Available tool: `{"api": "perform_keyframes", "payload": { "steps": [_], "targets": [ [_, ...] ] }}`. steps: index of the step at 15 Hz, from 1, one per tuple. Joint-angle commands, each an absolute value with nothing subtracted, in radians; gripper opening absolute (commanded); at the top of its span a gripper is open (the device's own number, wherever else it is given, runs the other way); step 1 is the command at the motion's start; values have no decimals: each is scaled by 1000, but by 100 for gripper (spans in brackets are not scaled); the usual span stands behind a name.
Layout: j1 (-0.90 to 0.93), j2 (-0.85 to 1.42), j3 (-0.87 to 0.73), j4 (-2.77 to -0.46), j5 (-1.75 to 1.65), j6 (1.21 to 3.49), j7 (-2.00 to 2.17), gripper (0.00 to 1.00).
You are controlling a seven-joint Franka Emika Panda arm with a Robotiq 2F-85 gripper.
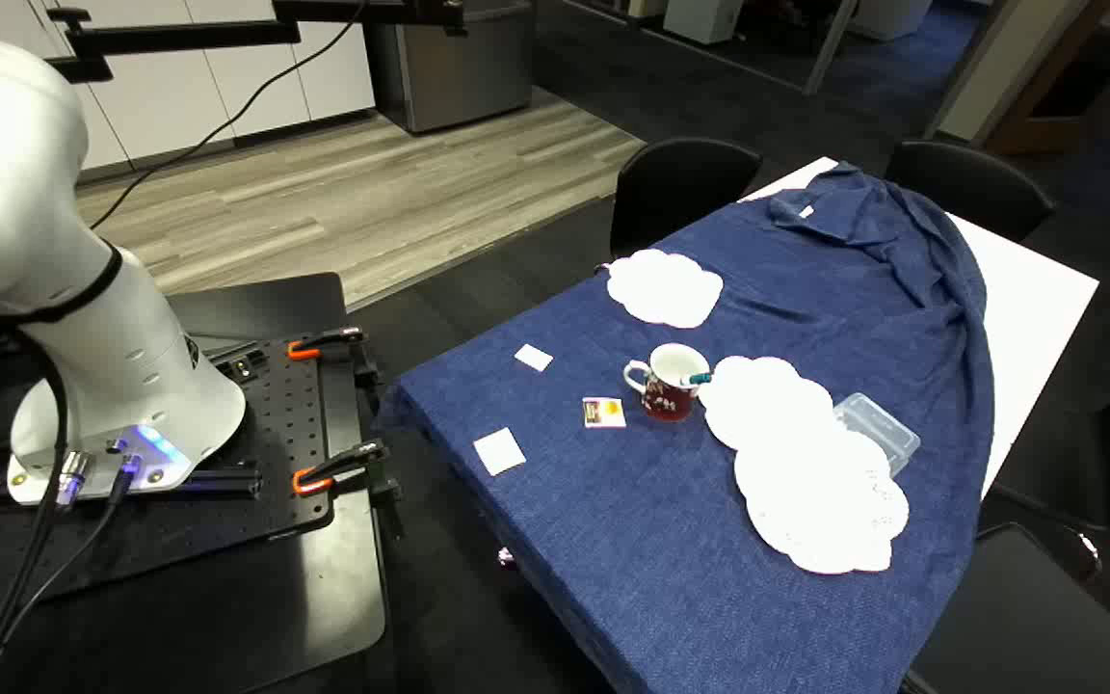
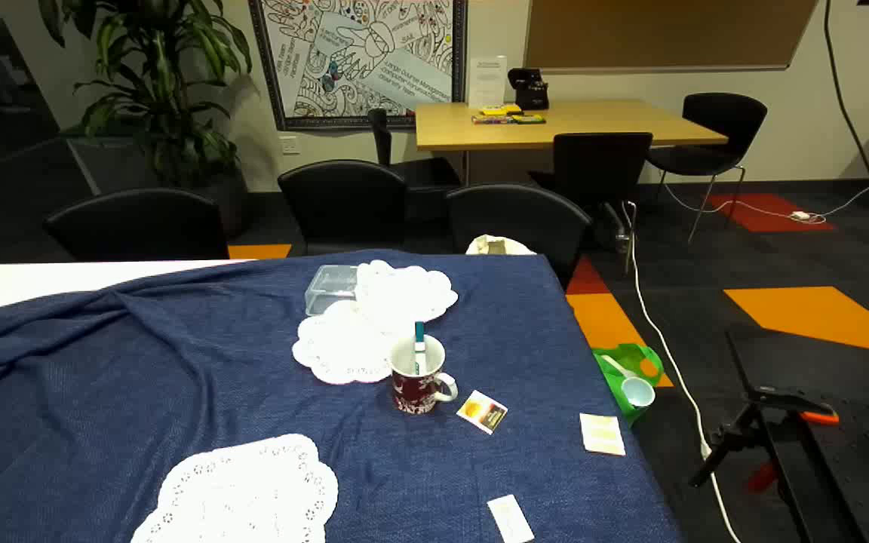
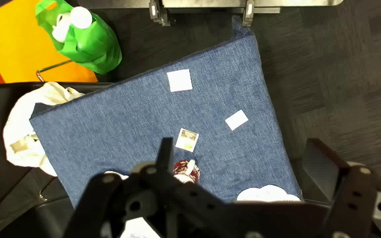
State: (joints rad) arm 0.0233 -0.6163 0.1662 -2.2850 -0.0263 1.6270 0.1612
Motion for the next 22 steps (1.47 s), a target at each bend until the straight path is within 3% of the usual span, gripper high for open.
{"api": "perform_keyframes", "payload": {
  "steps": [1,12,22],
  "targets": [
    [38,-614,155,-2283,-33,1625,168,100],
    [13,-587,148,-2276,-110,1677,183,100],
    [-26,-519,27,-2352,-180,1997,126,100]
  ]
}}
